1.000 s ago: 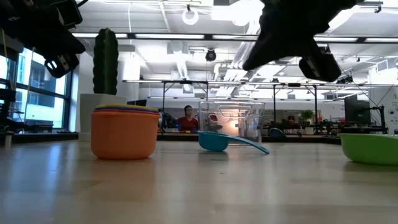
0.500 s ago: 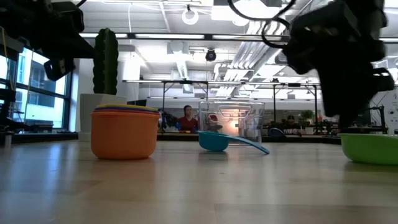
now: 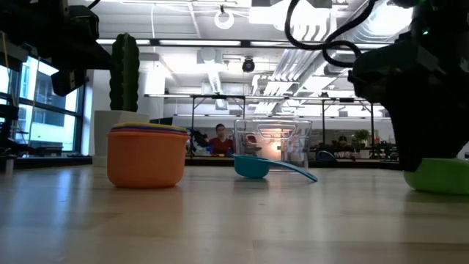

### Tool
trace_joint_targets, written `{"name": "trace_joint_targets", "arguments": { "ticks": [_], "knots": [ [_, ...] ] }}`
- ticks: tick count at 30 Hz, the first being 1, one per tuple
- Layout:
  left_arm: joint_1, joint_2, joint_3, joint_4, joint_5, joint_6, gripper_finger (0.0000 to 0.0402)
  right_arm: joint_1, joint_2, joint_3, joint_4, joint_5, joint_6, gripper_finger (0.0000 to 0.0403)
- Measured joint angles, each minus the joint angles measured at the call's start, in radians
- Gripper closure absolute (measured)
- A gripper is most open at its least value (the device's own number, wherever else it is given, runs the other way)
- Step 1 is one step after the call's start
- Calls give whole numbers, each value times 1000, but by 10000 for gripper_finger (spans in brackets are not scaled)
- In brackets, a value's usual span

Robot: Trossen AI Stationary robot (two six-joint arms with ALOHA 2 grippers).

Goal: Nest measuring cups in basket
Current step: Stack the green measuring cup on top of the yellow measuring cup

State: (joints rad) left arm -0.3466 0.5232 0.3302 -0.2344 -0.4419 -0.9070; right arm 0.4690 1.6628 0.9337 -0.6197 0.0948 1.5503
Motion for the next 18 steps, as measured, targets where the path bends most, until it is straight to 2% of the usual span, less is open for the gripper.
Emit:
{"name": "trace_joint_targets", "arguments": {
  "ticks": [3, 5, 11, 12, 14, 18],
  "knots": [
    [0, 0, 0, 0, 0, 0, 401, -2, 32, 0, 46, 0, 16, 221],
    [0, 0, 0, 0, 0, 0, 401, -2, 49, 0, 43, -2, 38, 244],
    [0, 0, 0, 26, 44, 69, 401, -2, 41, 18, 26, -9, 42, 380],
    [0, 0, 0, 39, 56, 95, 401, -2, 34, 29, 19, 1, 33, 390],
    [0, 0, 0, 74, 70, 147, 401, -2, 27, 62, 17, 5, -23, 383],
    [0, 0, 0, 142, 62, 244, 394, -15, 14, 169, 54, 0, -290, 394]
  ]
}}
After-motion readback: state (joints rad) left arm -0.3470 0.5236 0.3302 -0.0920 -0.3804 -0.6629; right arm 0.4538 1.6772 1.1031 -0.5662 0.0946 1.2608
